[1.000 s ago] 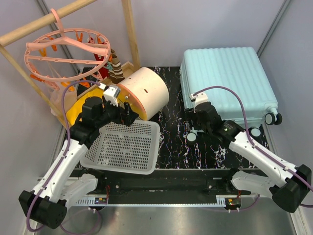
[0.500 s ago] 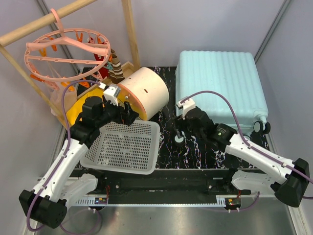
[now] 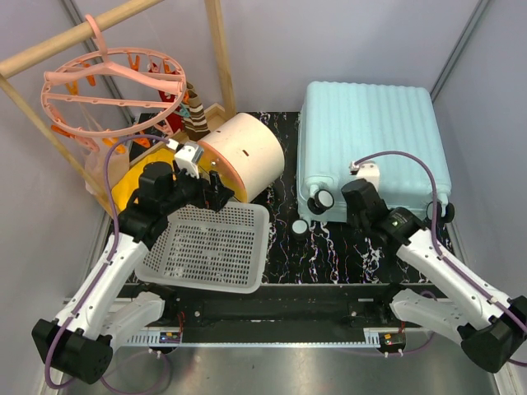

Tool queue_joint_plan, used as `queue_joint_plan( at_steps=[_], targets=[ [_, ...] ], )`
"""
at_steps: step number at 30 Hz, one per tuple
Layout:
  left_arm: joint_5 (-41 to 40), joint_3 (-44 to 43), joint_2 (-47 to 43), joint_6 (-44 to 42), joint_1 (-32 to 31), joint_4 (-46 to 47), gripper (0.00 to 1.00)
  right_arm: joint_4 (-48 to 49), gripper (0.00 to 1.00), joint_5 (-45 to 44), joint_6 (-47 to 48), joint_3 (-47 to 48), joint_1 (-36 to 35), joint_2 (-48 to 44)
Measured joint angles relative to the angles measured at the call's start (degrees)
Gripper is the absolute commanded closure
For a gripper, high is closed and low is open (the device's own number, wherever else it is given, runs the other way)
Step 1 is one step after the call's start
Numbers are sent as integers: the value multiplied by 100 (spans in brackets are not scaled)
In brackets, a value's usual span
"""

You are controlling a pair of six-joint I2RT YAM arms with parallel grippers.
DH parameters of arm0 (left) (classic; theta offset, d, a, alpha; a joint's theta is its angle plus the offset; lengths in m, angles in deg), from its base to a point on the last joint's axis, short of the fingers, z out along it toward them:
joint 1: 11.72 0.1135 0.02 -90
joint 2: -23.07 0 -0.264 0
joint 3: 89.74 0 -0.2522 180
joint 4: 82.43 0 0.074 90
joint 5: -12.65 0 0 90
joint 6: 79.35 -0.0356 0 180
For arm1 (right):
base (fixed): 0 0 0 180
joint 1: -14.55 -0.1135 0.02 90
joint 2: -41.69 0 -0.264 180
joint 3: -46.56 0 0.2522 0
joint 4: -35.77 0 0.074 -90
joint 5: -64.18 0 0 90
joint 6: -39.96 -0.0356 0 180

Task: Open, take out, and arrange the luggage
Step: Adjust the luggage at the center of the board.

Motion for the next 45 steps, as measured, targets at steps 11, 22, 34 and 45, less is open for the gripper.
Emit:
queue_joint_plan(
  at_steps=[11, 22, 34, 45],
  targets=[
    [-133, 2, -13, -7, -435, 2, 1, -2, 64, -446, 20, 278, 326, -94],
    [-404, -22, 162, 214, -1891, 332, 1, 570, 22, 1165, -505, 450, -70, -326],
    [-691, -1460, 1012, -245, -1495, -144, 1, 876, 25, 369, -1062, 730, -839, 697],
    [-774, -929, 695, -243, -1145, -114, 1, 737, 24, -199, -1110, 1126, -1141, 1576]
  ],
)
